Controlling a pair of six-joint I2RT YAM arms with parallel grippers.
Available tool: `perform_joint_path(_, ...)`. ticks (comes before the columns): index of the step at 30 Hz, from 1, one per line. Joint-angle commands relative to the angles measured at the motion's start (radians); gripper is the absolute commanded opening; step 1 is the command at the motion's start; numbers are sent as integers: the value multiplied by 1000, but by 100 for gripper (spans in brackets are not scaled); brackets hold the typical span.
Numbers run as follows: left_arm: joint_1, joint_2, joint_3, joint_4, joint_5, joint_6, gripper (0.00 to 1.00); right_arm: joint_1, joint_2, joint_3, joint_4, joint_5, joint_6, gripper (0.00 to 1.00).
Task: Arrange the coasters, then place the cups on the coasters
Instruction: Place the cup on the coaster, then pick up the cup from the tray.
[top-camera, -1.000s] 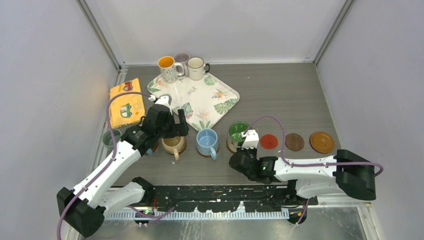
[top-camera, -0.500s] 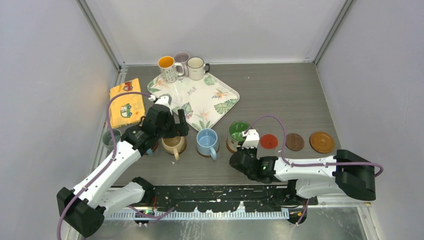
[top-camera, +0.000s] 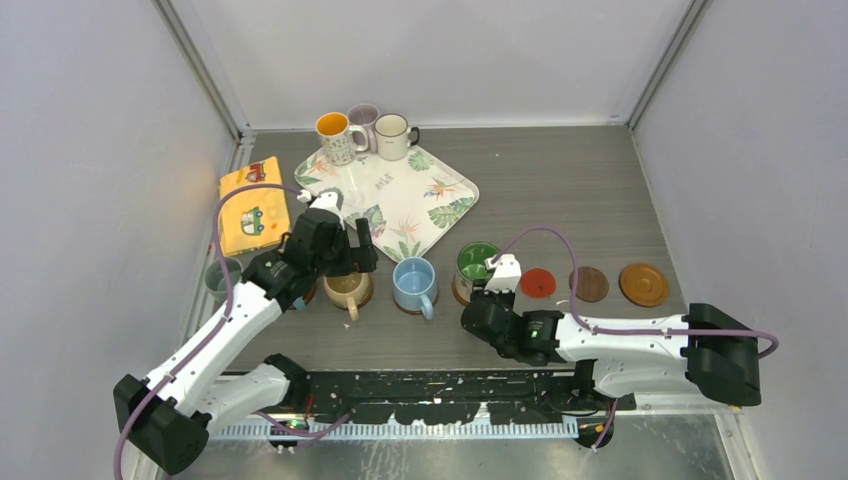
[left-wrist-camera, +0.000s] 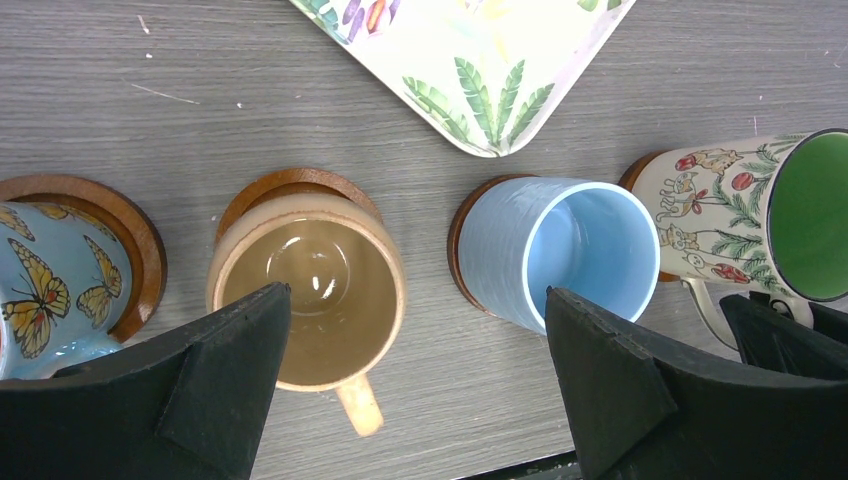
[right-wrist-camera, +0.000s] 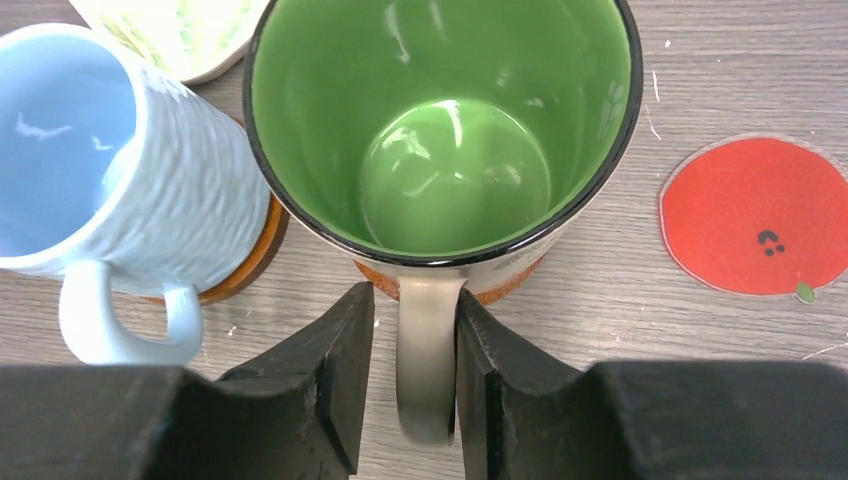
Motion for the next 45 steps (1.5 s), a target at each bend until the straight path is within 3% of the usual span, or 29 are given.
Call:
perform_joint_path(1, 6, -13, 22, 41, 5, 4, 100, -4, -30, 56, 0, 35, 4, 40)
perform_joint_path(12, 6, -10, 24, 52, 12, 2, 100, -6, -55, 159, -182, 53, 24, 56)
perform_joint_path(22, 6, 2, 43, 61, 20, 0, 100, -48, -119, 313, -364, 25, -28, 86)
perform_joint_path(26, 5, 13, 53, 71, 19, 1, 100, -170, -111, 377, -353, -133, -99, 99)
perform_joint_path(32, 6, 85, 128, 88, 8, -6, 100, -336, -31, 468, -251, -323, -221, 100)
perform_joint_path(35, 5, 121, 178, 88, 11, -13, 100, -457, 47, 534, -159, -491, -263, 100)
perform_joint_path(45, 52, 263, 353, 69, -53, -49, 100, -712, 433, 848, 57, -908, -353, 100)
